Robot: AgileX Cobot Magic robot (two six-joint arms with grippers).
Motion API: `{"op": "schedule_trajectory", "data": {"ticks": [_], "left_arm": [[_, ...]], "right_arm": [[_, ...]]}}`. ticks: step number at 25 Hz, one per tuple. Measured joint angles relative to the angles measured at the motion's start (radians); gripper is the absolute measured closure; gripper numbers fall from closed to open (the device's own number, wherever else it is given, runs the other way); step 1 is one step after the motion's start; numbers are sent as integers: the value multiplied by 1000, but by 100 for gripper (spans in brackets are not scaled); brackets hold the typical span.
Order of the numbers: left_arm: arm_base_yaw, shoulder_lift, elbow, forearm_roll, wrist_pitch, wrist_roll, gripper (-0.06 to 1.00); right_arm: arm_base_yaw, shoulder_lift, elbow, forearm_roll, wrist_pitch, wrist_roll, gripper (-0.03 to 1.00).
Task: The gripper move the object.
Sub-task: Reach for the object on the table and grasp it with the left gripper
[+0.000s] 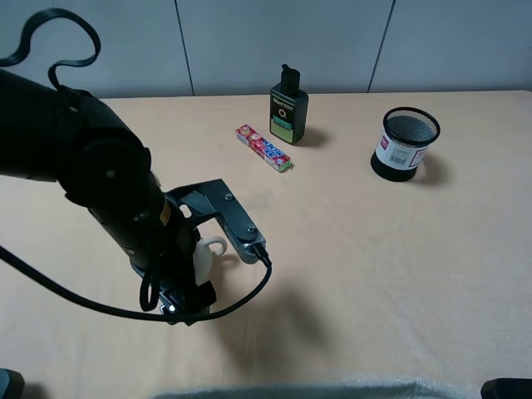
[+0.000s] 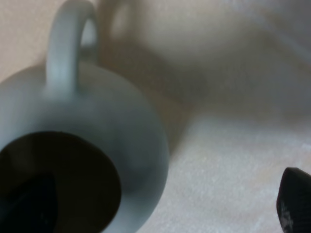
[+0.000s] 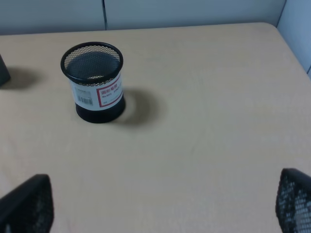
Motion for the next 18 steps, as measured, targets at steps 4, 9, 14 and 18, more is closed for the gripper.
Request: {"op": "schedule_trajectory", "data": {"ticks": [4, 9, 14, 18], "left_arm": [[0, 0, 30, 3, -47, -10, 4], [0, 13, 64, 4, -96, -15, 4], [0, 98, 68, 4, -136, -19, 6], [0, 134, 66, 17, -158, -21, 9]], "right_arm": [[0, 0, 0, 0, 0, 0, 27], [0, 0, 0, 0, 0, 0, 27], [0, 0, 0, 0, 0, 0, 27], [0, 0, 0, 0, 1, 0, 27]]}}
